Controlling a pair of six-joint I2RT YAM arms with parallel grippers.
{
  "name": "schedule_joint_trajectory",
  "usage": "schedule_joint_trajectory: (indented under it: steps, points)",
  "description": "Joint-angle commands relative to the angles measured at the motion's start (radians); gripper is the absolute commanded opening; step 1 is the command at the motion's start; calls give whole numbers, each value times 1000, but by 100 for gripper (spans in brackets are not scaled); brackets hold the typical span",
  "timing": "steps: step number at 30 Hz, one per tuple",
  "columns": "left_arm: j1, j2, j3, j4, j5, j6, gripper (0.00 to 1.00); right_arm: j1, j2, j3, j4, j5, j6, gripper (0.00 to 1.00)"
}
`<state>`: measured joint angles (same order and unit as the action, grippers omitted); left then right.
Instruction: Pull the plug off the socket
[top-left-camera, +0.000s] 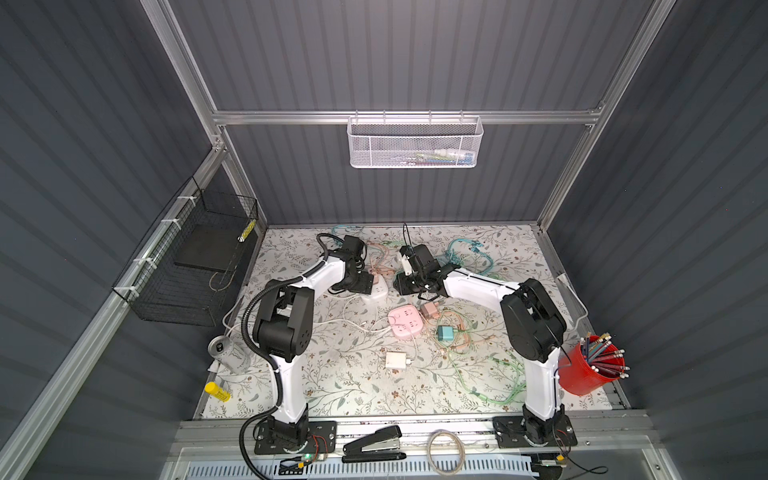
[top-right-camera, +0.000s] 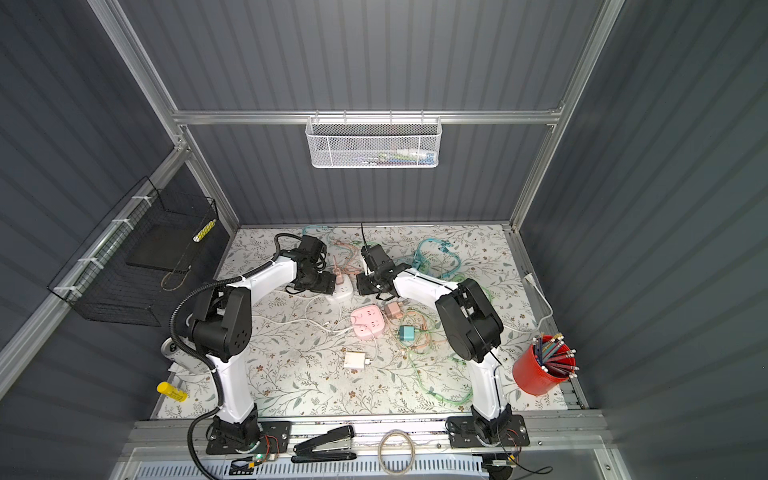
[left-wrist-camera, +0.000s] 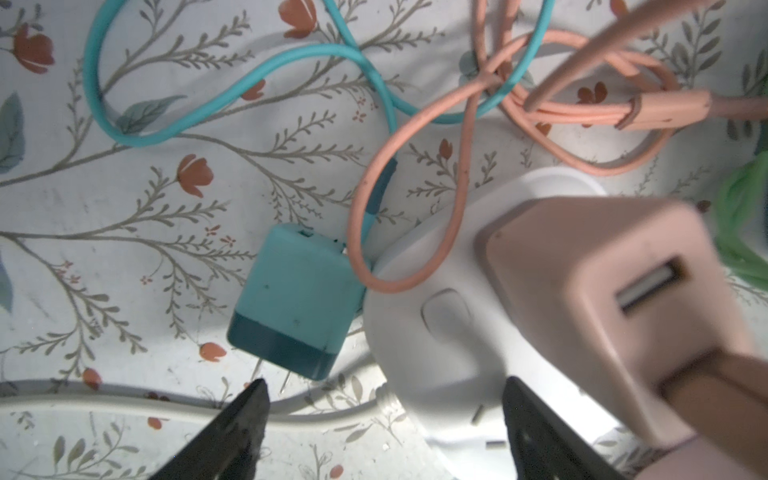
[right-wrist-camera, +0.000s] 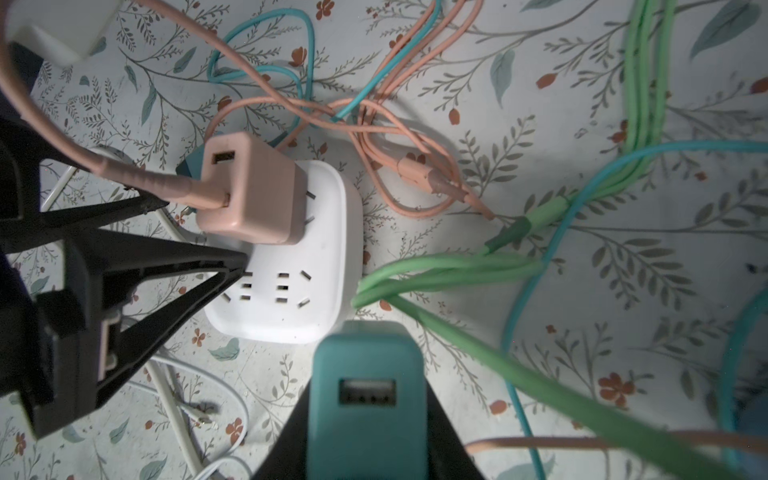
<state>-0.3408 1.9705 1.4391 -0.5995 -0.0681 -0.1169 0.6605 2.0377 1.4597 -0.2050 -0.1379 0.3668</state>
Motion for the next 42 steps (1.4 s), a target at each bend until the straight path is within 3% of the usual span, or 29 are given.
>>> schedule_joint_trajectory:
  steps: [1, 19, 29, 39, 42]
  points:
    - [8, -35, -53, -55, -49, 14, 88, 1, 29, 26, -31, -62, 15, 5]
    - [8, -158, -106, 36, -1, 4, 93, -9, 85, 51, -65, -134, 64, 10]
    - [8, -247, -185, 116, 12, 26, 95, -20, 113, 83, -113, -149, 69, 18]
    - [8, -258, -203, 178, 132, 116, 93, -25, 133, 130, -138, -144, 76, 24]
    - [8, -244, -197, 187, 146, 143, 93, -27, 139, 143, -152, -136, 75, 31]
